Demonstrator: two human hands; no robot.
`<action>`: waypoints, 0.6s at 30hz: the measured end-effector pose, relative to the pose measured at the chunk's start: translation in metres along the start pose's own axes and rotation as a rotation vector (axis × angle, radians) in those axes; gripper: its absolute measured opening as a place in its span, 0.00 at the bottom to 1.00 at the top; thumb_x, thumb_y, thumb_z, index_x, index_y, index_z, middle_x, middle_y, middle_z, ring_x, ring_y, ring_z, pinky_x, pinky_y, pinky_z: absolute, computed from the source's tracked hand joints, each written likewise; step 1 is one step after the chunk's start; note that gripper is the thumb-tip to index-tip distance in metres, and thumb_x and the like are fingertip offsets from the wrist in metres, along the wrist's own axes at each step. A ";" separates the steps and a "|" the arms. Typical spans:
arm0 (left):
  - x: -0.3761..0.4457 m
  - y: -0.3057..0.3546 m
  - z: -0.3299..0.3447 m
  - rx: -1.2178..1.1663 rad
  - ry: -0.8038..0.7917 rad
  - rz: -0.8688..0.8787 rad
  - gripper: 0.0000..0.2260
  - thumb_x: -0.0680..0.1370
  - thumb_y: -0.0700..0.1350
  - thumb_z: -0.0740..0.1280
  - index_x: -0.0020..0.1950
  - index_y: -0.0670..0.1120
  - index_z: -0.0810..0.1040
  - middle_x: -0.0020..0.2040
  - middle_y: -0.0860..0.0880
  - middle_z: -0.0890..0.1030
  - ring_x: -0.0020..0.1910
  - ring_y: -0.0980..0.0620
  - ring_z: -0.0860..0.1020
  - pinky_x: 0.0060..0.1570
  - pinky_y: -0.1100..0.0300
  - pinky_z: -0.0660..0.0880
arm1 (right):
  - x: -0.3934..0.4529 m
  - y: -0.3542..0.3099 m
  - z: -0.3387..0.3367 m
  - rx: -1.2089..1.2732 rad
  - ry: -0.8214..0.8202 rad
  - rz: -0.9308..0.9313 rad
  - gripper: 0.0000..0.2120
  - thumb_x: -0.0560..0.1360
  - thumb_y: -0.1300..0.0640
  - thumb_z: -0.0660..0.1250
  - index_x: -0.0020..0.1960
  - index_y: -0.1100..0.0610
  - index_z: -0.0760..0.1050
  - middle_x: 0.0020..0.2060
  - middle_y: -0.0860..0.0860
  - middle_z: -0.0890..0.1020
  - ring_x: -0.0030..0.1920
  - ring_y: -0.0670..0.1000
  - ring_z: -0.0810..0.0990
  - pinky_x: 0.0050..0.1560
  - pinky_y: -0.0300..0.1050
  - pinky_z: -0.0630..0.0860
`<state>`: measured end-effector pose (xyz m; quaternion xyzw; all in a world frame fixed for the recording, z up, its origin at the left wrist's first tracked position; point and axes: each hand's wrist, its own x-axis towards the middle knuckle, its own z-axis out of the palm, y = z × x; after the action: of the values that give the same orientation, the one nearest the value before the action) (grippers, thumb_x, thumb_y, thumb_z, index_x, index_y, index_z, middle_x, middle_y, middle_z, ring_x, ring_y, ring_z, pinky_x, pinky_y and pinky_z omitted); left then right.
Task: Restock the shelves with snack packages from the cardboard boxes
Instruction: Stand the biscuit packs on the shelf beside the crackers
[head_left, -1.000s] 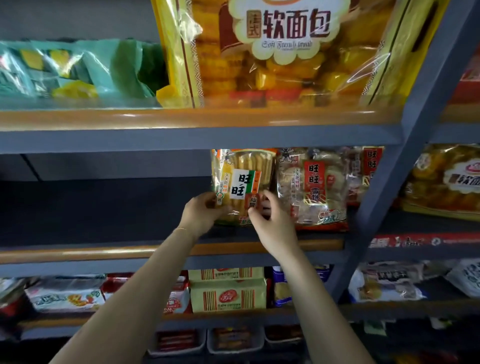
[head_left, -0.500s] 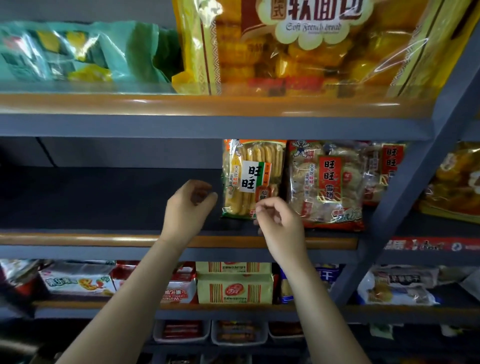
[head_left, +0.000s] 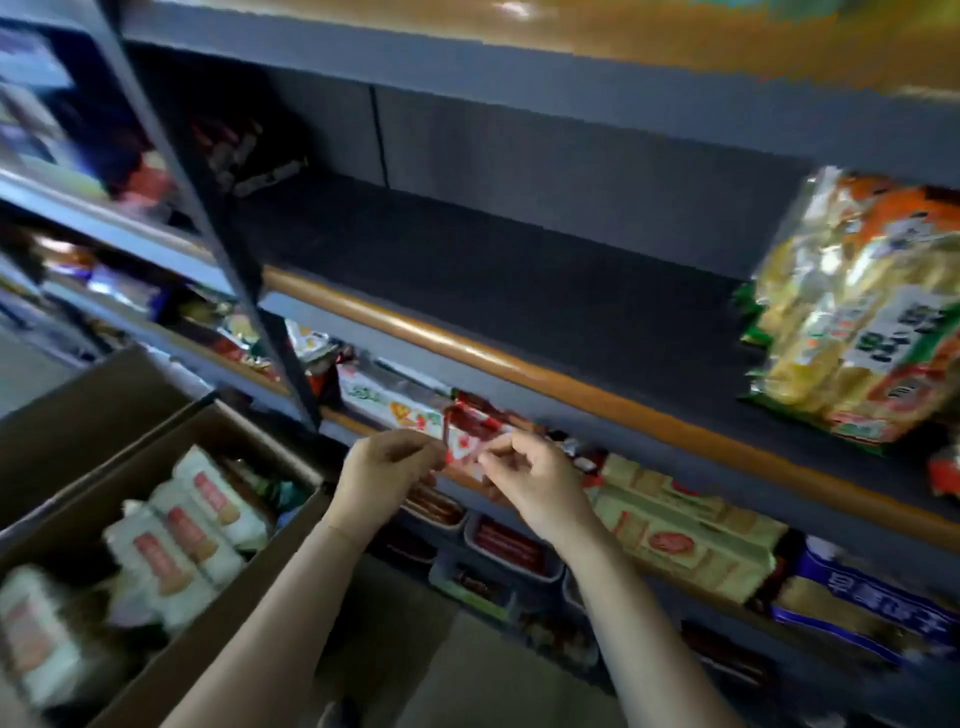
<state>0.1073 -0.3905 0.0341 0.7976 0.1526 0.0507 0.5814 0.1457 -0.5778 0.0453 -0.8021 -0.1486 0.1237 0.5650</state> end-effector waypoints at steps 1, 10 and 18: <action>0.000 -0.017 -0.020 -0.008 0.042 -0.038 0.06 0.77 0.43 0.74 0.39 0.48 0.86 0.33 0.51 0.84 0.33 0.55 0.79 0.38 0.58 0.75 | 0.009 0.001 0.023 -0.009 -0.038 0.012 0.10 0.78 0.59 0.69 0.41 0.47 0.79 0.33 0.44 0.81 0.36 0.43 0.79 0.41 0.41 0.76; 0.005 -0.168 -0.212 -0.023 0.287 -0.446 0.10 0.79 0.47 0.72 0.38 0.50 0.84 0.36 0.49 0.85 0.38 0.48 0.83 0.40 0.52 0.77 | 0.083 0.014 0.260 -0.113 -0.374 0.245 0.06 0.80 0.59 0.67 0.44 0.56 0.78 0.34 0.48 0.81 0.33 0.46 0.79 0.36 0.44 0.76; 0.006 -0.272 -0.311 -0.153 0.408 -0.651 0.04 0.79 0.48 0.72 0.49 0.48 0.84 0.44 0.49 0.86 0.43 0.52 0.84 0.42 0.57 0.79 | 0.128 0.051 0.426 -0.260 -0.399 0.430 0.09 0.78 0.59 0.69 0.57 0.55 0.74 0.52 0.50 0.78 0.52 0.50 0.78 0.51 0.43 0.75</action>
<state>-0.0175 -0.0295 -0.1238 0.6352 0.5058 0.0326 0.5828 0.1129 -0.1755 -0.1472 -0.8405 -0.0983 0.3752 0.3783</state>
